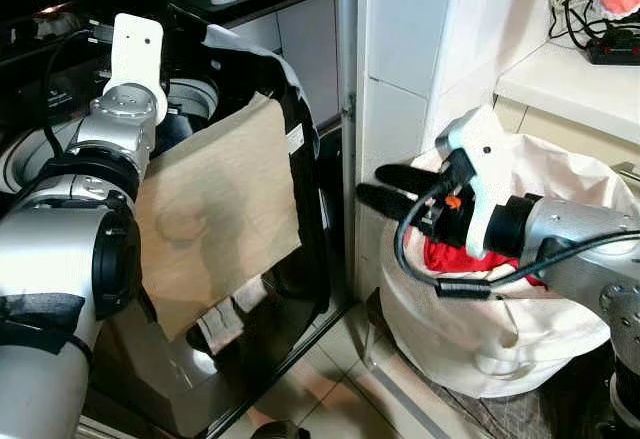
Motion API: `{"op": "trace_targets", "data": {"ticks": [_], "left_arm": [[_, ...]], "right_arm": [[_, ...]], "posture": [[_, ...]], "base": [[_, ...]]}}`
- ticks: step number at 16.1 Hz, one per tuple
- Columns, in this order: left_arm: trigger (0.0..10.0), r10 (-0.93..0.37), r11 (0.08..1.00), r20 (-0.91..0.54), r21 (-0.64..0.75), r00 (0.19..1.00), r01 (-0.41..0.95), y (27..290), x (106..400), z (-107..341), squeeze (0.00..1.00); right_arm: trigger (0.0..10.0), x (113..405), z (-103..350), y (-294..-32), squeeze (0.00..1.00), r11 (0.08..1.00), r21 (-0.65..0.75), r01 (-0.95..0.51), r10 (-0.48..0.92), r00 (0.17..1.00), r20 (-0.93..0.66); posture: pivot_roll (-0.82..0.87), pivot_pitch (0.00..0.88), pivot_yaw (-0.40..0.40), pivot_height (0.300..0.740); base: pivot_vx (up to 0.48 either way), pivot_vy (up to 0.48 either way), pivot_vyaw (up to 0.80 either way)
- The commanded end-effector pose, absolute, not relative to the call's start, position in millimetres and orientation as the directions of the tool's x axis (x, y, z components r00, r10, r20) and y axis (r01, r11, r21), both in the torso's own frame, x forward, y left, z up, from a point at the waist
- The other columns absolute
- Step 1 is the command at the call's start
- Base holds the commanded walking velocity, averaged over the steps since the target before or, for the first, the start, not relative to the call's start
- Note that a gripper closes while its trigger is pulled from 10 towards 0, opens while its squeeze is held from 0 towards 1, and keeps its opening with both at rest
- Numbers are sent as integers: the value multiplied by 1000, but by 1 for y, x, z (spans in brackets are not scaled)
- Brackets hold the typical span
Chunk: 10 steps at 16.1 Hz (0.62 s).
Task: Clothes washing
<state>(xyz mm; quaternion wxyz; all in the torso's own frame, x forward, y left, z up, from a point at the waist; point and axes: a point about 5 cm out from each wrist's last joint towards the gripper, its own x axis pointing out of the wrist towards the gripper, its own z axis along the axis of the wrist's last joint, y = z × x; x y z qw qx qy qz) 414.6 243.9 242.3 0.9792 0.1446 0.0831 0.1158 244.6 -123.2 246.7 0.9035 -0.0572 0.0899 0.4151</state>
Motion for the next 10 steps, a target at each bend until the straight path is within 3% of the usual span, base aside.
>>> {"op": "trace_targets", "data": {"ticks": [1,3,4,5,6,7,8,9,10], "left_arm": [[10000,255,930,-80,294,964,-221,244,416,257,1000],[10000,261,920,-41,315,965,-235,244,417,264,1000],[10000,201,947,-15,259,979,-190,236,420,272,90],[10000,138,969,-4,206,990,-135,227,422,275,0],[10000,-52,991,17,128,999,49,202,425,276,0],[10000,-138,983,17,128,990,134,190,425,274,0],[10000,-368,917,-34,148,929,369,156,423,250,0],[10000,-477,865,-61,144,877,481,141,419,237,0],[10000,-651,750,-81,84,755,656,116,409,217,0]], "right_arm": [[10000,249,250,-123,0,665,-44,-746,727,659,-191],[10000,251,248,-127,0,694,-60,-717,697,691,-191],[10000,260,244,-136,0,769,-62,-637,615,762,-205],[10000,266,241,-143,0,816,-63,-575,550,805,-222],[10000,279,229,-163,0,905,-102,-413,371,884,-283],[10000,283,223,-171,141,931,-103,-351,304,899,-315],[10000,289,206,-190,1000,959,-117,-257,190,893,-408],[10000,291,200,-196,1000,962,-133,-237,156,883,-444],[10000,296,191,-206,1000,968,-138,-208,114,860,-497]], "posture": [[-99,0,157,740],[-100,0,158,740],[-104,0,166,740],[-106,0,170,740],[-103,0,164,740],[-102,0,162,740],[-98,0,155,740],[-97,0,150,740],[-100,0,146,740]], "base": [[0,0,0],[0,0,0],[0,0,0],[0,0,0],[0,0,0],[0,0,0],[0,0,0],[0,0,0],[0,0,0]]}}
